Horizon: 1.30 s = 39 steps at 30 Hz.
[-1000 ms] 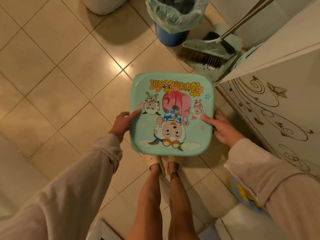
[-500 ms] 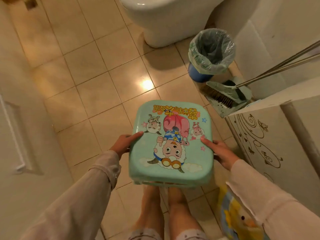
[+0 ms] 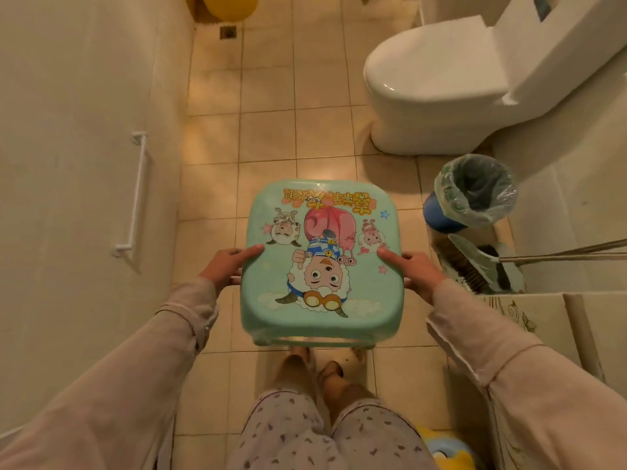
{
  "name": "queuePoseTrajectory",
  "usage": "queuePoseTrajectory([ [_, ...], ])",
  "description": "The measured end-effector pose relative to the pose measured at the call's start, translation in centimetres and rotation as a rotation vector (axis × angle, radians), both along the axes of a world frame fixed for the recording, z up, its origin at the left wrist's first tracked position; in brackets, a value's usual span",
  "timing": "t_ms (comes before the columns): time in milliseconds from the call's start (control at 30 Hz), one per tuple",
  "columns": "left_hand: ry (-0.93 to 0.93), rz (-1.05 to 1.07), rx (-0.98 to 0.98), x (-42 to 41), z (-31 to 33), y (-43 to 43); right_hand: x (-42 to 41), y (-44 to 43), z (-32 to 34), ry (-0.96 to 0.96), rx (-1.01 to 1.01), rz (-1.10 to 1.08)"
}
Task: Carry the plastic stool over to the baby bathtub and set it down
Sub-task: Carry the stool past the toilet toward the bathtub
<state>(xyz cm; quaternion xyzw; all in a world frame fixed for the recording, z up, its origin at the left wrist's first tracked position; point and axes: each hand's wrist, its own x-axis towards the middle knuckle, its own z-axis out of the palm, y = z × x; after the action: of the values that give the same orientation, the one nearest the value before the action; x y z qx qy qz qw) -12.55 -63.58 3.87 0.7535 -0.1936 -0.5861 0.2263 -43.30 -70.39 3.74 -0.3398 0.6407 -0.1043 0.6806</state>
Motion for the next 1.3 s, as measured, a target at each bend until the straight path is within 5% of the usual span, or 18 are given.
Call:
queuePoseTrajectory([
  [367, 0.038, 0.156, -0.077, 9.0, 0.5, -0.5, 9.8, -5.4, 1.9, -0.007, -0.040, 0.187],
  [733, 0.070, 0.148, -0.044, 18.1, -0.1, -10.3, 19.6, -14.6, 1.3, 0.115, 0.004, 0.068],
  [1300, 0.084, 0.235, -0.122, 25.0, -0.8, -22.6, 25.2, -26.4, 0.0, 0.018, 0.033, 0.080],
])
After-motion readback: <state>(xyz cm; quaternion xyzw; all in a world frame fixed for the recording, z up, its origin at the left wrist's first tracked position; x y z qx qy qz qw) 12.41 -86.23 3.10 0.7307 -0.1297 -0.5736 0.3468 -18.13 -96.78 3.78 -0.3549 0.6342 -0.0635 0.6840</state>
